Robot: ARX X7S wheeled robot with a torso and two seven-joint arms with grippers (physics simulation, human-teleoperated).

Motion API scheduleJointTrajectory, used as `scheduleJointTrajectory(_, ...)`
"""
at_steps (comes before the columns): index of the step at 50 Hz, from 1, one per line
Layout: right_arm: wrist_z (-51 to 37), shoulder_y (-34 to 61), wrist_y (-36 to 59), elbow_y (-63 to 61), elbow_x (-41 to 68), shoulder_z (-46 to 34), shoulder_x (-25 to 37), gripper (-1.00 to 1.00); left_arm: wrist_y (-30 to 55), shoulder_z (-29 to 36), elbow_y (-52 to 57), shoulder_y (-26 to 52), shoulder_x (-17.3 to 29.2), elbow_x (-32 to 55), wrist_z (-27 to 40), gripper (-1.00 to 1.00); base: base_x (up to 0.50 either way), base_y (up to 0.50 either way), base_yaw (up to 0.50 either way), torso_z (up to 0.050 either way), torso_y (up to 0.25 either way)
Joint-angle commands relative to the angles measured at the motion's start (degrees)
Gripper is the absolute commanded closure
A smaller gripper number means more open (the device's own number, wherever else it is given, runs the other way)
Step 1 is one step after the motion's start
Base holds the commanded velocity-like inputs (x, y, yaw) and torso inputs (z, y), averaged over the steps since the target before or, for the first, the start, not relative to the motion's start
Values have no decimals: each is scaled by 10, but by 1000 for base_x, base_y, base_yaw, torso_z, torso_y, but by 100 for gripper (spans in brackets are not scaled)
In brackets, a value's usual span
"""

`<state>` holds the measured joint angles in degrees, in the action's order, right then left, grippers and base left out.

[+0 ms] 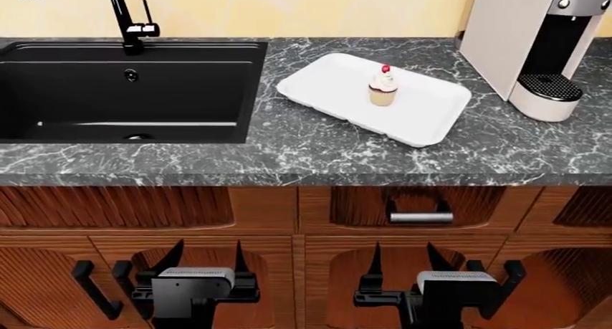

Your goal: Move the fresh-baked cupcake off the tray onto the counter, and place the bowl used for mixing into the sink.

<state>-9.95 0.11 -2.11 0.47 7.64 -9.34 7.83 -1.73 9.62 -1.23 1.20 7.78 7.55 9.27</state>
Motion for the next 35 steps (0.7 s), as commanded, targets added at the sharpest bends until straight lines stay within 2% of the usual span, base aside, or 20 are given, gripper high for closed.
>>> scheduleJointTrajectory(1,-5,1,1,-1,5,-5,4,-100,-1,5,-2,1,3,8,1,-100,0,0,0,50,0)
scheduleJointTrajectory(21,-13,1,5,-5,16,-11,10,-100,-5,13,0,0,10,19,6,-100,0,0,0,50,0)
scheduleJointTrajectory(24,-15,2,79,-61,59,-2,14,-100,5,14,5,-2,10,29,3,-100,0,0,0,14,0)
scheduleJointTrajectory(25,-6,-13,106,-125,84,-1,27,-100,14,3,21,-5,8,42,11,-100,0,0,0,0,0)
scheduleJointTrajectory(27,-10,-28,161,-198,119,2,41,-100,40,-7,72,-17,11,75,12,-100,0,0,0,0,0)
scheduleJointTrajectory(28,-15,-36,211,-265,143,2,60,-100,78,1,139,-29,29,72,18,-100,0,0,0,0,0)
scheduleJointTrajectory(29,-15,-39,219,-290,137,-4,71,-100,106,3,172,-32,38,77,22,-100,0,0,0,0,0)
scheduleJointTrajectory(30,-32,-35,288,-357,168,4,91,-100,167,13,248,-35,63,69,31,-100,0,0,0,0,0)
scheduleJointTrajectory(31,-40,-31,318,-388,179,7,103,-100,194,13,278,-36,71,68,38,-100,0,0,0,0,0)
scheduleJointTrajectory(34,-69,5,417,-528,214,34,162,-100,415,6,481,0,125,93,86,-100,0,0,0,0,0)
scheduleJointTrajectory(35,-105,36,503,-571,297,81,171,-100,429,-14,506,-13,125,118,85,-100,0,0,0,0,0)
